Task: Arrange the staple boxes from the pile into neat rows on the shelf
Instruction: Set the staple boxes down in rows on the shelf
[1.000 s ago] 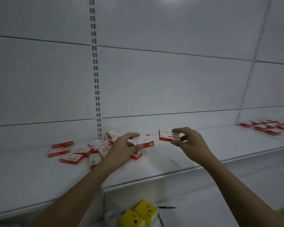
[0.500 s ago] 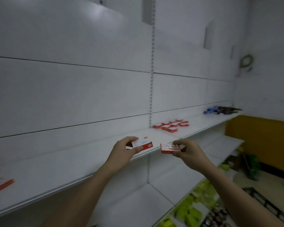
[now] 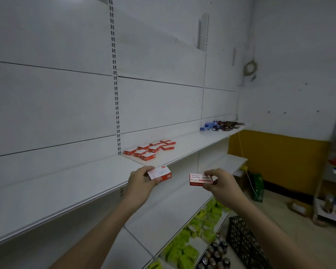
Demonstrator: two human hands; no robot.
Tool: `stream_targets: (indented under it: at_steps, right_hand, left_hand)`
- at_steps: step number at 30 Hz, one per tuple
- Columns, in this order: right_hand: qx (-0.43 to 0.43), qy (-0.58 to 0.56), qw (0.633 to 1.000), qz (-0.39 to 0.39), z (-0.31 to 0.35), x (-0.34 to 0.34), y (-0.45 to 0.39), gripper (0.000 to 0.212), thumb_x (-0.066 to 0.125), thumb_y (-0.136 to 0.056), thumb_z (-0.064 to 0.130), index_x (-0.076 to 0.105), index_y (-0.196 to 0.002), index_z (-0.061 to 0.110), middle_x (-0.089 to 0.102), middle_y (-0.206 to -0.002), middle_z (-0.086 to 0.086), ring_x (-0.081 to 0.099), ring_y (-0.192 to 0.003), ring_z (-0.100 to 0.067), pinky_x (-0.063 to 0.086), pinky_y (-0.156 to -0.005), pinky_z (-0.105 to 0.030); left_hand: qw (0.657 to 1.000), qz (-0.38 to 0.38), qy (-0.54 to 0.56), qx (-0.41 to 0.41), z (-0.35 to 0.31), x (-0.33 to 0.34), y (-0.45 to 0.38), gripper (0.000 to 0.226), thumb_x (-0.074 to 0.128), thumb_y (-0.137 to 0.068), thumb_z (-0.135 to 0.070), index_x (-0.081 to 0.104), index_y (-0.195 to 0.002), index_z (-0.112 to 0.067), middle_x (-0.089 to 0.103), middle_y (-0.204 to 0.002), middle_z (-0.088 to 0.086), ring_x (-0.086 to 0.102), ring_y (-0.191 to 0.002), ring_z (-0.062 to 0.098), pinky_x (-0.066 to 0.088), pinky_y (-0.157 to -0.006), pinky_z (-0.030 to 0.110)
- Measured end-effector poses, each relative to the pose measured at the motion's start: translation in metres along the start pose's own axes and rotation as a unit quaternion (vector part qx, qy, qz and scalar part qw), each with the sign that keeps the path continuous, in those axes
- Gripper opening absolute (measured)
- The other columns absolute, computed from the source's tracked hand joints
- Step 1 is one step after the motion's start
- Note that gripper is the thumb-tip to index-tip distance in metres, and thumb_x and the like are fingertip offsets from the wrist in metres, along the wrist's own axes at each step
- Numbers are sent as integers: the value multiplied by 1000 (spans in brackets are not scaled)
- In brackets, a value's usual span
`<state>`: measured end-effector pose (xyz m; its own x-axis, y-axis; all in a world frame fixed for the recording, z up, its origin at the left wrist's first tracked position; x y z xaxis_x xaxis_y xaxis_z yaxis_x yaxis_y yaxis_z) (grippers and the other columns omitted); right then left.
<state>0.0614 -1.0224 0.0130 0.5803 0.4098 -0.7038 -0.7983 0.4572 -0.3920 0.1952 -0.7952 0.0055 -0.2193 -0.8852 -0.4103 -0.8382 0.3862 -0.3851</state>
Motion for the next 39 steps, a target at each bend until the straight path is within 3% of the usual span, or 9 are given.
stream_targets:
  at_steps: [6, 10, 15, 18, 26, 30, 34, 39]
  right_hand:
    - [15, 13, 1000, 1, -55, 26, -81, 40, 69, -85, 17, 59, -124, 16, 56, -118, -2, 58, -95, -17, 51, -81, -32]
    - [0, 27, 999, 32, -76, 39, -146, 38, 69, -85, 18, 60, -122, 16, 57, -117, -3, 58, -96, -19, 52, -86, -39]
    - [-39, 29, 998, 44, -91, 39, -230, 38, 69, -84, 18, 61, -121, 15, 61, -116, -4, 60, -95, -19, 51, -85, -37]
    - [-44, 5, 997, 59, -104, 52, -271, 40, 69, -85, 18, 59, -123, 16, 58, -120, -3, 60, -97, -18, 50, -82, -29]
    - [-118, 0, 986, 121, -137, 125, -392, 30, 69, -84, 18, 64, -113, 17, 63, -112, -7, 54, -90, -18, 42, -76, -26]
    - [-140, -26, 977, 161, -157, 160, -439, 24, 70, -83, 20, 67, -107, 16, 65, -111, -7, 57, -92, -19, 47, -79, -28]
    - [-170, -52, 966, 188, -167, 184, -481, 23, 69, -83, 21, 68, -105, 17, 64, -114, -6, 59, -102, -23, 46, -86, -29]
    - [-209, -108, 950, 204, -160, 207, -498, 24, 64, -87, 15, 66, -111, 11, 56, -118, -5, 57, -104, -20, 37, -85, -19]
  left_hand:
    - [998, -43, 8, -40, 27, 62, -77, 46, 71, -85, -19, 56, -128, -15, 51, -131, 11, 54, -105, 15, 52, -91, 31]
    - [997, -57, -14, -51, 40, 94, -138, 48, 70, -85, -21, 55, -130, -13, 49, -135, 10, 50, -107, 15, 47, -85, 20]
    - [991, -81, -60, -85, 57, 120, -199, 51, 70, -86, -27, 52, -132, -17, 47, -138, 10, 47, -122, 27, 43, -103, 39]
    - [989, -76, -94, -88, 68, 140, -225, 53, 73, -84, -25, 53, -132, -14, 51, -135, 11, 49, -121, 27, 46, -102, 43]
    - [951, -157, -229, -135, 97, 163, -275, 58, 70, -84, -37, 53, -134, -12, 54, -135, 7, 46, -123, 26, 43, -103, 39]
    - [930, -168, -286, -161, 102, 169, -292, 53, 63, -88, -41, 52, -134, -16, 54, -135, 4, 48, -121, 23, 41, -104, 39]
    - [920, -159, -333, -132, 102, 177, -306, 39, 61, -90, -37, 55, -127, -28, 49, -137, -4, 41, -123, 15, 34, -105, 32]
    - [905, -146, -377, -132, 105, 177, -310, 28, 57, -93, -30, 62, -120, -26, 56, -130, -4, 46, -118, 13, 35, -103, 29]
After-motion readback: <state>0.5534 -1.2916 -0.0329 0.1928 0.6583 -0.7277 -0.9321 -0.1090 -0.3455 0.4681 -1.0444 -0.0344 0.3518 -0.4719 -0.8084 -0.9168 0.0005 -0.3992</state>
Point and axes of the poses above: each hand's wrist, its own y-axis away from the middle knuckle, its own x-axis out of the palm, z = x × y, the point moved 6 cm from there along -y, towards the middle knuckle
